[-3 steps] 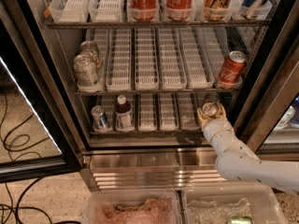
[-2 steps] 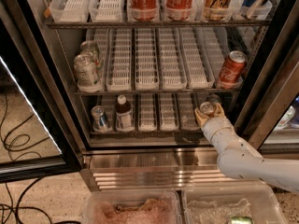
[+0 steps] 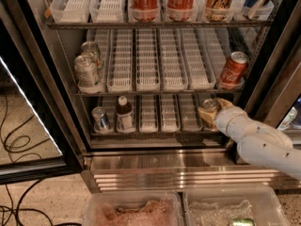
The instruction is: Pick orange can from bottom shelf of fridge
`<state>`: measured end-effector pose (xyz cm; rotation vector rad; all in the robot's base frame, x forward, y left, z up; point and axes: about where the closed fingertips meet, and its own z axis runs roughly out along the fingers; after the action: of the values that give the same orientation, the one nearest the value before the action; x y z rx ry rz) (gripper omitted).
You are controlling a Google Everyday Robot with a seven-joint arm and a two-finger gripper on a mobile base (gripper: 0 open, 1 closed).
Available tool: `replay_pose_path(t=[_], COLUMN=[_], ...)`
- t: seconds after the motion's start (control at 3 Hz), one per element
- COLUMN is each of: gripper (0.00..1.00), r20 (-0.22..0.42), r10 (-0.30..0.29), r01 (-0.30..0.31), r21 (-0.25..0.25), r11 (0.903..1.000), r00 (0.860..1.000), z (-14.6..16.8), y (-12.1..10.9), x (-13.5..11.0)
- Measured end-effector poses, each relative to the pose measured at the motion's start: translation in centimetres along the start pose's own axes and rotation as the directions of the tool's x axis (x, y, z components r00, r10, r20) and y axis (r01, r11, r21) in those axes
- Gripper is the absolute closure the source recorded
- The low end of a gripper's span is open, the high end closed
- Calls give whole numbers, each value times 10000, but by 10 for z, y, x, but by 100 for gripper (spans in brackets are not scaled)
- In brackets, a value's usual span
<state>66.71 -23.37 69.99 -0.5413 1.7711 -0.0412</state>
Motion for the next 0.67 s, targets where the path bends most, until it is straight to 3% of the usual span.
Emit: replay_pose_path(t=[0.33,0.67], gripper=[100,100], r20=[-266,-1288], r10=[780,1706], r01=[-794,-1885], r21=[-579,-1428], r11=[9952,9716], r00=[9966,9769], z=[6,10], y=[0,41], x=[-10,24])
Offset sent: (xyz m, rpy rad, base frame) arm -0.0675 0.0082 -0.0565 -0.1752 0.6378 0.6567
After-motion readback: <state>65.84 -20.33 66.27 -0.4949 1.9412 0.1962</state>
